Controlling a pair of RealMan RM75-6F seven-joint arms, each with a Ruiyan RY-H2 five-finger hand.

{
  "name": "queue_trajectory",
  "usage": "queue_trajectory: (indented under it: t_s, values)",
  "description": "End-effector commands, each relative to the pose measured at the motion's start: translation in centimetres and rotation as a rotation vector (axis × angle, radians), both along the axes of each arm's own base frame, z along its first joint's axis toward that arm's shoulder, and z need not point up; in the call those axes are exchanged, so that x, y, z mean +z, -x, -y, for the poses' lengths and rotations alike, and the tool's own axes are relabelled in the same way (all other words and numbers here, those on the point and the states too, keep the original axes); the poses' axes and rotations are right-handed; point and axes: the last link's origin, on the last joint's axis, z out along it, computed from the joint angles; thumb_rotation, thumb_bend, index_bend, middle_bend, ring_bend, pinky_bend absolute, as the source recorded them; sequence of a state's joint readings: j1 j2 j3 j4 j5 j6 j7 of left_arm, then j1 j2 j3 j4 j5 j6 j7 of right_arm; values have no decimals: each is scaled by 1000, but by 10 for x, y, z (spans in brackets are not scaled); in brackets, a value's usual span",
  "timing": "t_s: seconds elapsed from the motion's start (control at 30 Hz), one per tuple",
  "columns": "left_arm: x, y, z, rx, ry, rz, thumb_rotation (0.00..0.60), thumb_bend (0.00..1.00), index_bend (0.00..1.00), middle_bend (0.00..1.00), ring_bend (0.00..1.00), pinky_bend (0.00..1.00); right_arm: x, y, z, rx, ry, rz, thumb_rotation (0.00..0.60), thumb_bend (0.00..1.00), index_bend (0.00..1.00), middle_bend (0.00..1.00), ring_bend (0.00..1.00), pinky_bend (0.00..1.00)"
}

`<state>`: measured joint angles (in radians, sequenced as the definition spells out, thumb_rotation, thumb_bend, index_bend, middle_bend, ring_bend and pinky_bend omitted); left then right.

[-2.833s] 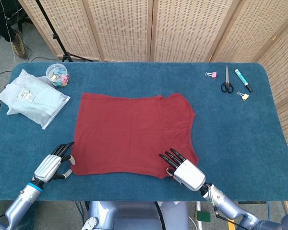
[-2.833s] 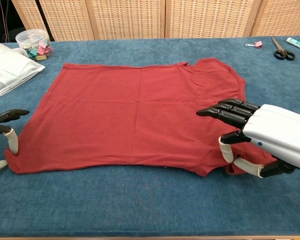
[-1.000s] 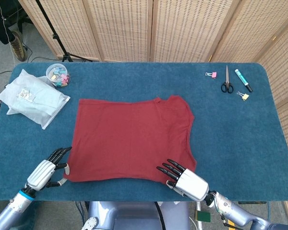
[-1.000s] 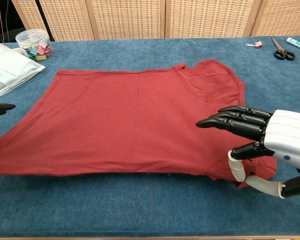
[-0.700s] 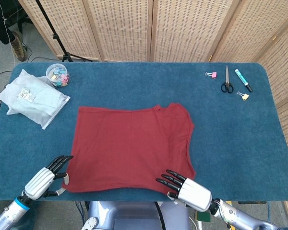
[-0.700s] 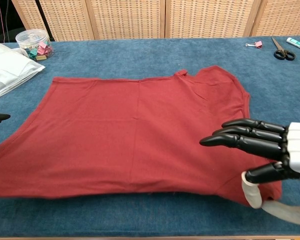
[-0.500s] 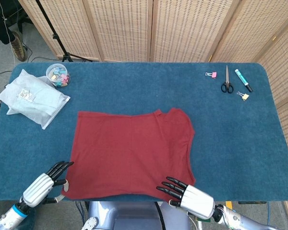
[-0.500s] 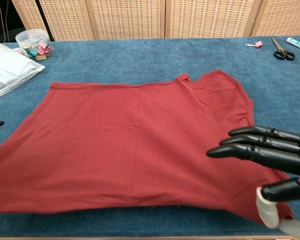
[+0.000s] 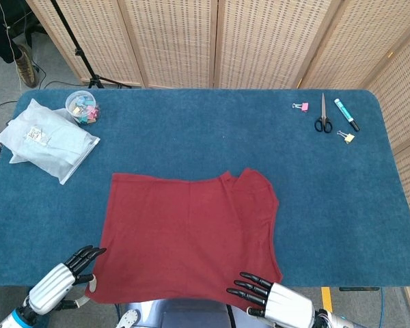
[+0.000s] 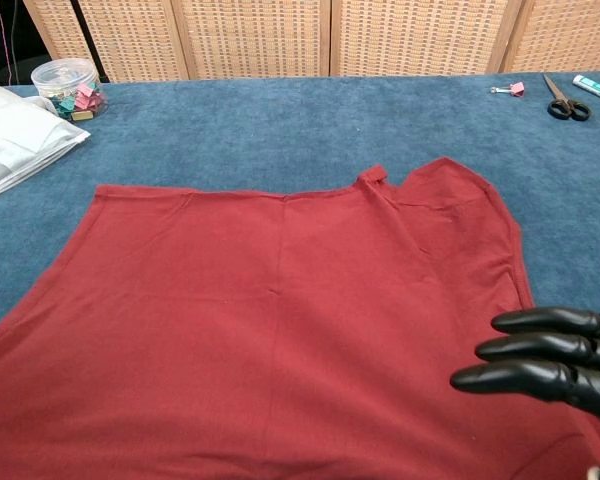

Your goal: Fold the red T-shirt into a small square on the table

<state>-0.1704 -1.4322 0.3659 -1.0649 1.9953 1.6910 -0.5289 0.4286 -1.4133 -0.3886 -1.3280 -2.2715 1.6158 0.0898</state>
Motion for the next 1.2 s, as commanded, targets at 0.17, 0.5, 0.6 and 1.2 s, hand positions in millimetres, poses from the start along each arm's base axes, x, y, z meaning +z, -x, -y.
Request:
queue_trajectory:
  t_s: [0.17,0.5,0.6,1.2]
  values:
    - [1,0,11,-5,15,13,600,664,743,0,0,0,5,3,-10,-1,-16,15,600,543,666,54,0,0]
    - [2,-1,23,-19,30,13,600,666,744,0,0,0,12,11,-21,-18,-14,31,600,555,667,55,0,0]
    - [2,-1,24,-21,35,15,600,666,744,0,0,0,13,11,-22,-21,-14,36,600,557,668,55,0,0]
    - [3,-11,-3,-27,-49,19,600,666,751,0,0,0,14,5,4,-101,-11,67,600,560,669,55,0,0]
